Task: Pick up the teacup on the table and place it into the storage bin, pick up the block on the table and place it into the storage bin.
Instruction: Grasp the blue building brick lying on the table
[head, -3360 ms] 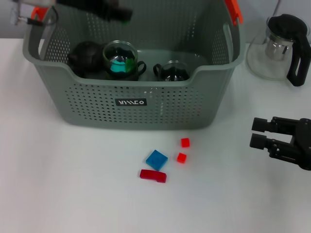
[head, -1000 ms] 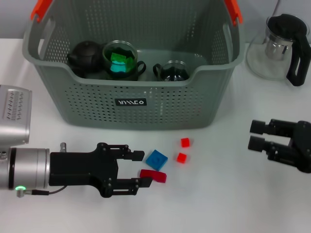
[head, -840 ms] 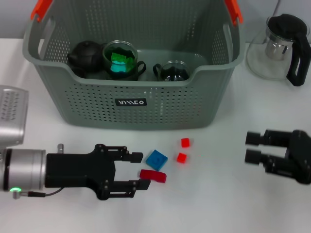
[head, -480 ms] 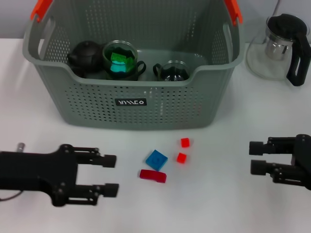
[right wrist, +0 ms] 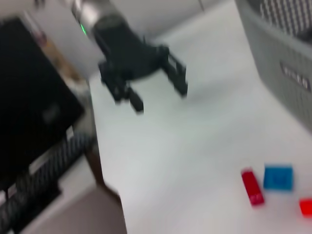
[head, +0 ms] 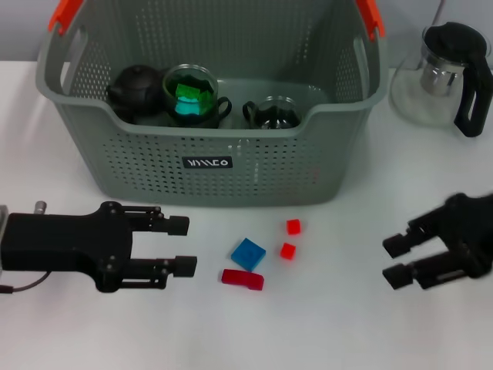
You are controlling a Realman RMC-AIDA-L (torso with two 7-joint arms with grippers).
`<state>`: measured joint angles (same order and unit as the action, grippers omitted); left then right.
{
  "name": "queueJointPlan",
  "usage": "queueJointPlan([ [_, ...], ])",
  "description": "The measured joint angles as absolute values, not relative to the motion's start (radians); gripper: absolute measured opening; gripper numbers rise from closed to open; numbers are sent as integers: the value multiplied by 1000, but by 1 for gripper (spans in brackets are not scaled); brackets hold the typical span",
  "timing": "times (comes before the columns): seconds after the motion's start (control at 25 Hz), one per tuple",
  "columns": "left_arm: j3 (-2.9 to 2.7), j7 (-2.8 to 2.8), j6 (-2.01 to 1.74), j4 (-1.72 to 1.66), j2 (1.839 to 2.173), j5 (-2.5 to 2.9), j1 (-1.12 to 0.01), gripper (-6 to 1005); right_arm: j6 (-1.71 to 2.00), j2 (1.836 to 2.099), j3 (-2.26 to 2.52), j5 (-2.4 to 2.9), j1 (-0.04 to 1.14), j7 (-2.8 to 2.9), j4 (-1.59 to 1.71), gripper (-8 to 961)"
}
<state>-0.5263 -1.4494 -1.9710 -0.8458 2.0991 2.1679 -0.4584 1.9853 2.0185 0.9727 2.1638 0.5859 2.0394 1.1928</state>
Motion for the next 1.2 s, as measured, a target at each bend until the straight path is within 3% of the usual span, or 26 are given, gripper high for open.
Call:
queueJointPlan([
  [0.12,-526,-1447,-1954,-824,2099,2156,-459,659,1984,2021,1034,2246,678,2115,1206,530],
  [0.48,-470,-1444,-1942,-813,2092,2172,-422,658,1962,2099,1195,2444,890,2169,1200,530],
  [1.2,-332,-1397,-1935,-797,2098,2167,-360,658,1630,2111,1629,2441,948,2180,1183,529],
])
